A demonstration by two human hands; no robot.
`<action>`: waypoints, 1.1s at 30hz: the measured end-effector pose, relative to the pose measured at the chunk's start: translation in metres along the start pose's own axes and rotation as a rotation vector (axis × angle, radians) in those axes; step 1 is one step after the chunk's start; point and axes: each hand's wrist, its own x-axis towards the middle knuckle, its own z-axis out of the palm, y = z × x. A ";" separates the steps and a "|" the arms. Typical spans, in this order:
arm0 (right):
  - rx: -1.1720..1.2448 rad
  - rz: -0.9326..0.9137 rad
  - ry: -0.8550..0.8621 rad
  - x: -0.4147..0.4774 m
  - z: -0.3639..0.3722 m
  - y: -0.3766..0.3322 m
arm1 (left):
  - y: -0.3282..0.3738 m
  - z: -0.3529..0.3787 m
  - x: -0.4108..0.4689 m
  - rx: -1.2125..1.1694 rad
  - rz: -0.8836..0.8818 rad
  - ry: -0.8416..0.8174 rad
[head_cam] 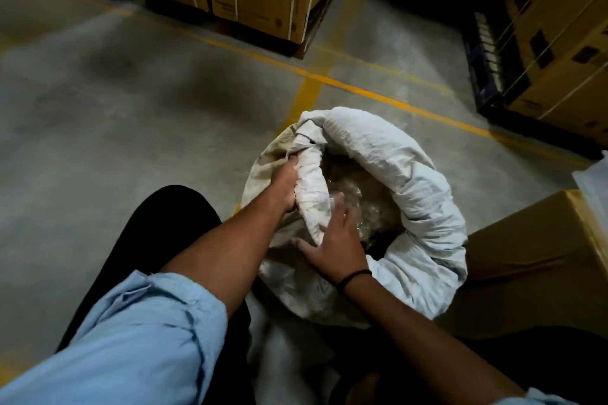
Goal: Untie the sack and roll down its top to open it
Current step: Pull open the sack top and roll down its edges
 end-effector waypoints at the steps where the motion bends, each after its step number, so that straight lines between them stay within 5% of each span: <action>1: 0.004 0.056 -0.045 0.004 -0.003 0.003 | 0.007 -0.005 -0.008 -0.060 -0.039 -0.026; 6: -0.317 -0.008 -0.169 0.018 -0.002 0.013 | 0.042 -0.019 -0.039 0.064 -0.146 -0.019; 9: -0.493 -0.091 -0.295 0.012 0.011 0.008 | 0.059 -0.006 -0.040 0.519 -0.171 -0.008; 13: -0.427 -0.089 -0.382 0.020 -0.015 -0.001 | 0.077 0.020 -0.050 1.122 0.223 0.476; 18: -0.471 -0.328 -0.052 0.069 -0.070 0.004 | 0.069 0.050 -0.065 1.546 0.552 0.347; 21: -0.672 -0.273 0.101 0.101 -0.074 0.013 | 0.047 0.053 -0.056 1.506 0.638 0.238; 25: -0.645 -0.073 0.158 0.145 -0.056 0.028 | 0.027 0.069 -0.031 1.382 0.674 0.341; 33: -0.689 0.072 0.093 0.209 -0.045 0.052 | 0.018 0.039 0.021 1.752 0.663 0.457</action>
